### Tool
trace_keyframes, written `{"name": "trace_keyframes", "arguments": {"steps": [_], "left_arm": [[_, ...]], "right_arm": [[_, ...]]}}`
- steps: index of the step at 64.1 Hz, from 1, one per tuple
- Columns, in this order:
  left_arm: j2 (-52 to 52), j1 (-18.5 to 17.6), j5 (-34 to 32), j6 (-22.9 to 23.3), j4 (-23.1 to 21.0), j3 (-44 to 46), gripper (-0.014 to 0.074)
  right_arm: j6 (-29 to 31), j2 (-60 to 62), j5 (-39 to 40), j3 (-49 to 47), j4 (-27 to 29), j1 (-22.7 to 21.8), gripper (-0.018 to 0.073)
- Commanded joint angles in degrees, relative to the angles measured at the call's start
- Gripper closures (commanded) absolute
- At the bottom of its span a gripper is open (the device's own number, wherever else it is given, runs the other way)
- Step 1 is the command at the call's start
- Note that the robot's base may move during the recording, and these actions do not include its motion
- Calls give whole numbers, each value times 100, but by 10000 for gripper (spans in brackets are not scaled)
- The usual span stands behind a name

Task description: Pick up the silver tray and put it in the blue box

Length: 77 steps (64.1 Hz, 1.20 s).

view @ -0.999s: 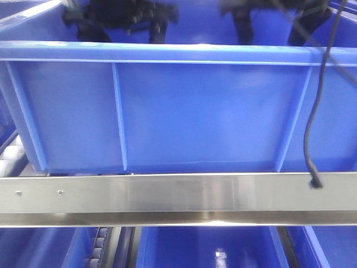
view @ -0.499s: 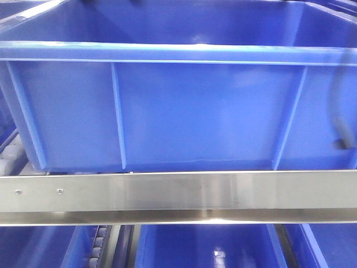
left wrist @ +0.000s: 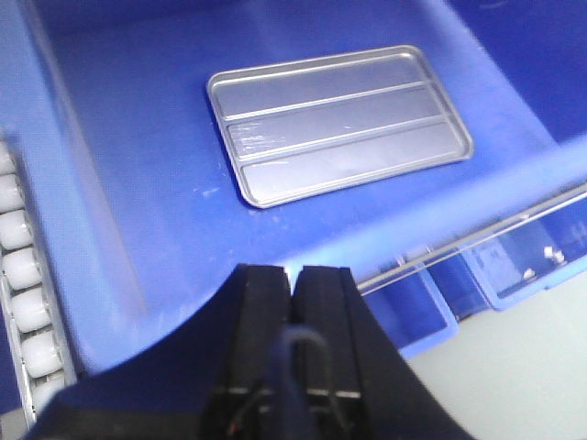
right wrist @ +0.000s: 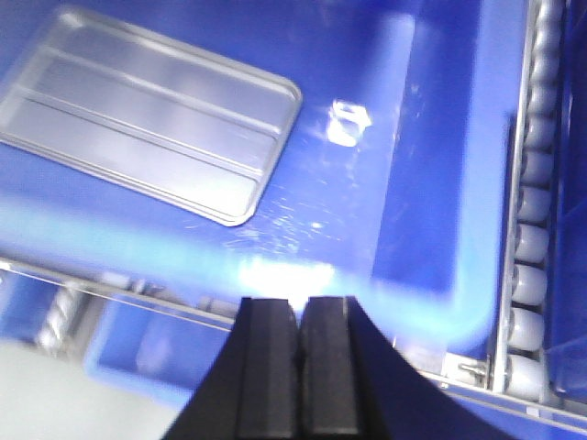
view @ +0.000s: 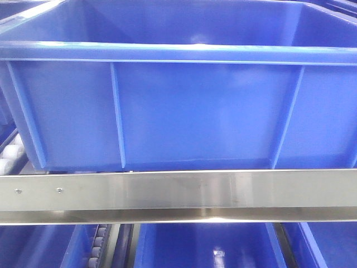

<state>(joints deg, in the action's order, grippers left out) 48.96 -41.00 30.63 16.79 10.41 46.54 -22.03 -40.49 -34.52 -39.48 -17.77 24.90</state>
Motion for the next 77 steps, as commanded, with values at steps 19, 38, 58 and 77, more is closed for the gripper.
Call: {"name": "trace_keyframes", "arguments": {"steps": [19, 38, 58, 77], "left_arm": [[-2303, -287, -1349, -13, 443, -1173, 701], [-2525, -287, -1333, -13, 341, -1213, 701], [-2525, -287, -1333, -13, 341, -1213, 701], [-3098, 875, -1653, -1325, -1041, -1832, 701]], "right_arm": [[68, 3048, 1069, 1453, -652, -3, 510], [68, 3196, 1141, 1479, -824, -3, 510], [68, 3196, 1141, 1479, -824, -3, 510], [68, 3196, 1141, 1479, -824, -3, 510]]}}
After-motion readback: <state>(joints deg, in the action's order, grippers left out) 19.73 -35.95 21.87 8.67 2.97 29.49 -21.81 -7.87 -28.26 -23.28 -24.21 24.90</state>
